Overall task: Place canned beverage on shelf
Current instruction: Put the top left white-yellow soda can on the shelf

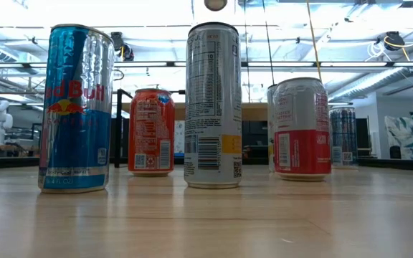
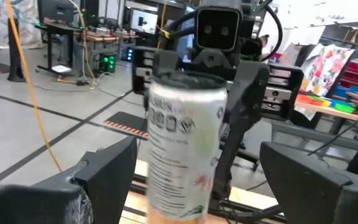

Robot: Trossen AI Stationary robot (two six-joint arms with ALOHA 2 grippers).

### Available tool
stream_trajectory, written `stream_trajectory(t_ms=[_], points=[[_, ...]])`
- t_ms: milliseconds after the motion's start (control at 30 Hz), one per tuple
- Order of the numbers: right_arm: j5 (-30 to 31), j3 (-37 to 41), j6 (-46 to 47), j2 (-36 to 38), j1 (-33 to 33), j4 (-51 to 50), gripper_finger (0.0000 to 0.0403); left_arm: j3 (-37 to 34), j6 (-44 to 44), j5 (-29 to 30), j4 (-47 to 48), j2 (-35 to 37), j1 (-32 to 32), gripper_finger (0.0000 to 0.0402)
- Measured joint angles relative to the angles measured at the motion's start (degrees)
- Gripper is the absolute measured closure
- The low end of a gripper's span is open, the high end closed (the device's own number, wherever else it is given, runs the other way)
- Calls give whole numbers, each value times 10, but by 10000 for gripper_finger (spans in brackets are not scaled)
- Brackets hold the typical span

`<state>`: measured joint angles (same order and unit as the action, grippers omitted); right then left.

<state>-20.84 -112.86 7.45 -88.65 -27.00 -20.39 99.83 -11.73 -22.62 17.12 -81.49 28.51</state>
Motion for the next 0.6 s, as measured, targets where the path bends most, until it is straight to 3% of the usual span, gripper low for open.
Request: stream_trajectory(t_ms=[600], points=[[-3,0,-4,-29,5,32,179,-1,-10,-8,4,-7,4,61]])
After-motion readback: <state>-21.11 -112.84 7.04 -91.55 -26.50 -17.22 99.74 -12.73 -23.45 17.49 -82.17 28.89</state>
